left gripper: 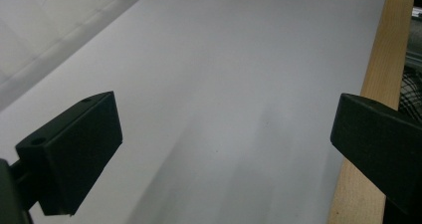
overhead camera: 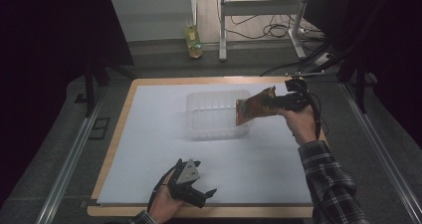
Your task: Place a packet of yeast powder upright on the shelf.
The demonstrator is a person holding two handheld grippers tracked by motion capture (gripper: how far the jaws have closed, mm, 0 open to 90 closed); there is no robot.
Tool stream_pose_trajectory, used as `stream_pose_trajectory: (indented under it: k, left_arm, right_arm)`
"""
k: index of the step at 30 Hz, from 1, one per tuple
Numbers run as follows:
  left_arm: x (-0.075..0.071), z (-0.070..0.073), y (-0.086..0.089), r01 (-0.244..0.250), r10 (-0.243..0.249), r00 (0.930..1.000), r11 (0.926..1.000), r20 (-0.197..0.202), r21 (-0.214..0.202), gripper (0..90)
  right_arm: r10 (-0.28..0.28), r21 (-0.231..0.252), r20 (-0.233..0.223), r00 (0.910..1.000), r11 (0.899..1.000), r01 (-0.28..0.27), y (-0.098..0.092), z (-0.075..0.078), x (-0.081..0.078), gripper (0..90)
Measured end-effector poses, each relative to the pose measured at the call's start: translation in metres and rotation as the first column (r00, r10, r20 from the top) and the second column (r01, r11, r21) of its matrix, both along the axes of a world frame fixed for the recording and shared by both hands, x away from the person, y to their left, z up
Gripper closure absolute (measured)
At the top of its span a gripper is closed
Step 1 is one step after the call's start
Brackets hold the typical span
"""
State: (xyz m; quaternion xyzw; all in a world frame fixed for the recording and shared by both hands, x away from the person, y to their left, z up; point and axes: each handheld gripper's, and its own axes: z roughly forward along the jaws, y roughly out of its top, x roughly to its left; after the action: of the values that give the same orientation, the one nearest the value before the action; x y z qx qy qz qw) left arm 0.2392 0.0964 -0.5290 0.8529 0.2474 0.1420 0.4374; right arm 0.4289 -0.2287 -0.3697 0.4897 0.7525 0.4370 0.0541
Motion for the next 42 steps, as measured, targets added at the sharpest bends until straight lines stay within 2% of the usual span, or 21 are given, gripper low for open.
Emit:
stream_pose_trajectory:
  k: [6, 17, 28, 42]
  left_arm:
    - [0.000, 0.000, 0.000, -0.004, 0.004, 0.9998, 1.0000, 0.019, -0.001, 0.0]
    - [0.000, 0.000, 0.000, 0.000, 0.000, 0.9997, 1.0000, 0.023, 0.004, 0.0]
    - [-0.001, -0.001, -0.002, 0.007, -0.008, 0.9997, 0.9999, 0.025, 0.015, 0.0]
    - [-0.001, -0.001, -0.002, 0.008, -0.008, 0.9994, 0.9998, 0.034, 0.017, 0.0]
  right_arm:
    - [0.001, -0.018, -0.010, 0.9999, 1.000, -0.002, 0.009, -0.004, 0.008, 75.8]
    - [-0.004, -0.041, -0.016, 0.9999, 0.999, 0.003, 0.023, -0.004, 0.024, 75.8]
    - [-0.021, -0.029, -0.032, 0.9993, 0.999, 0.020, 0.036, -0.013, 0.041, 75.6]
    - [-0.035, -0.009, -0.028, 0.9990, 0.999, 0.034, 0.051, -0.022, 0.057, 74.6]
